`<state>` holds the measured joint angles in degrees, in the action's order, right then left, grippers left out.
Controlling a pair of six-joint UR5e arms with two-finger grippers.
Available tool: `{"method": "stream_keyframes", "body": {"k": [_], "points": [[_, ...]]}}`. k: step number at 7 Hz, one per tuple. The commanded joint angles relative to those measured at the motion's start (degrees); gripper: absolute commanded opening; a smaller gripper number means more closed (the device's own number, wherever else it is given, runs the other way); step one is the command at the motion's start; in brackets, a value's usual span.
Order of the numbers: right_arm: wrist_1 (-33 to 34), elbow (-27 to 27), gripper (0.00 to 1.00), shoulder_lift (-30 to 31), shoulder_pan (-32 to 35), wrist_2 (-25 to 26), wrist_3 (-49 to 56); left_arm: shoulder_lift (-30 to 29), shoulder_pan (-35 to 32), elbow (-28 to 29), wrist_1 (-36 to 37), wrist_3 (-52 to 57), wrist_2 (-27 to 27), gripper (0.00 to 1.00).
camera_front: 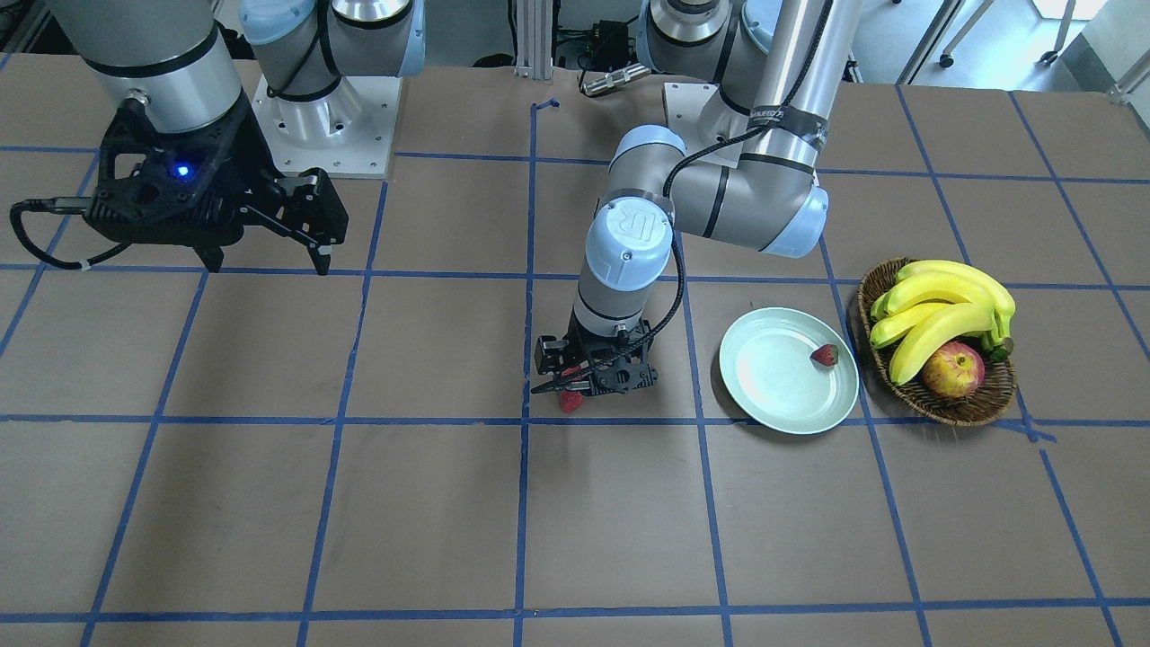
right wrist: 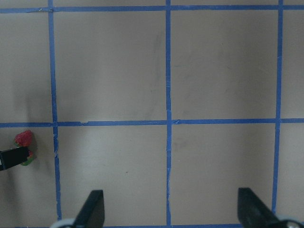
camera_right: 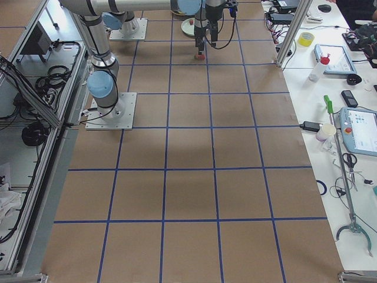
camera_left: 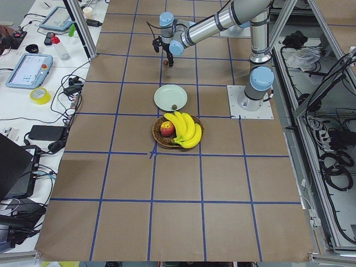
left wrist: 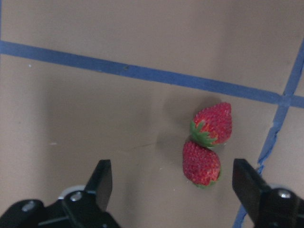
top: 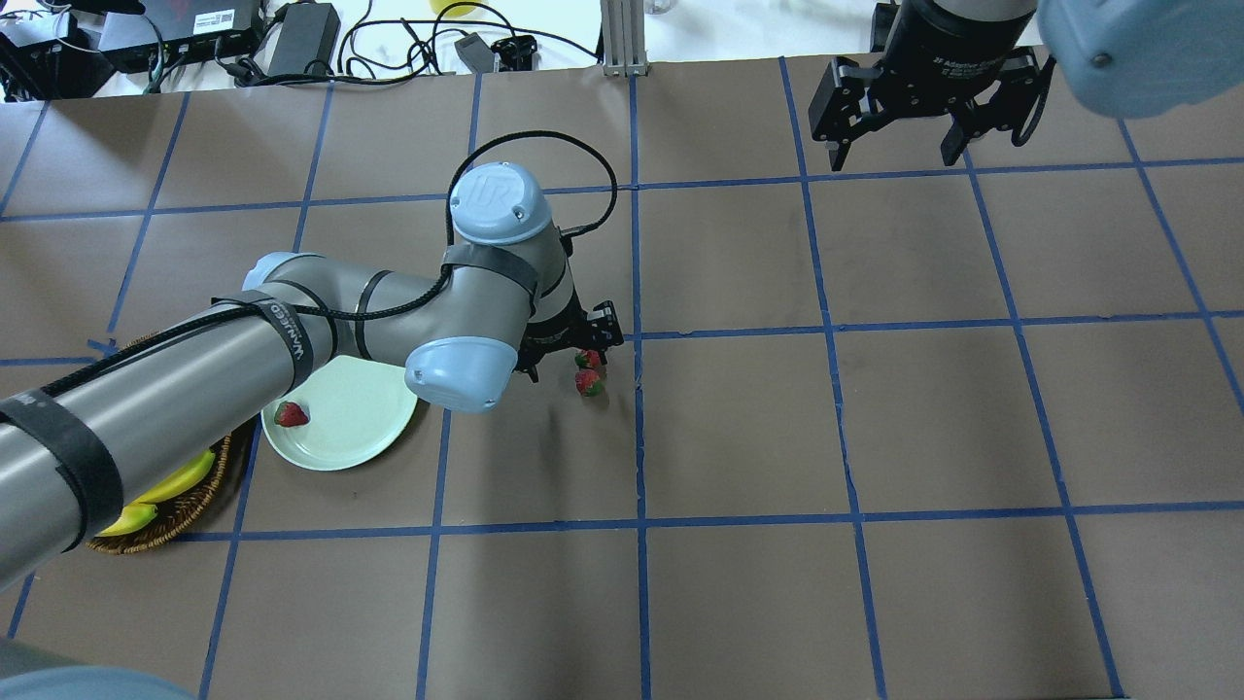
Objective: Collect all strawberries into plate
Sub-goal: 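Grasp one of the two strawberries with the left gripper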
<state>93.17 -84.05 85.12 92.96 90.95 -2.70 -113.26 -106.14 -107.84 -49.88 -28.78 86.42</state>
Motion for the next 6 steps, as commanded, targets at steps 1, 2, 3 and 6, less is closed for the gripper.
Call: {"method": "stream_keyframes", "body": {"k": [1, 2, 3, 6], "points": [[0.3, -0.2, 1.0, 0.0, 0.7, 0.3, -0.1, -2.8, -1.1, 0.0, 2.1, -1.0, 0.2, 0.85], [0.3, -0.2, 1.0, 0.0, 0.7, -0.2, -0.2, -3.0, -1.5, -0.1, 2.2, -0.8, 0.3, 0.78], [0.3, -0.2, 1.0, 0.0, 0.7, 0.1, -0.1, -2.9, -1.7, -0.2, 2.2, -1.0, 0.2, 0.63], [0.3, -0.7, 1.0, 0.2, 0.9, 0.4, 0.0, -2.4, -1.6, -0.3, 1.8, -2.4, -0.2, 0.17]]}}
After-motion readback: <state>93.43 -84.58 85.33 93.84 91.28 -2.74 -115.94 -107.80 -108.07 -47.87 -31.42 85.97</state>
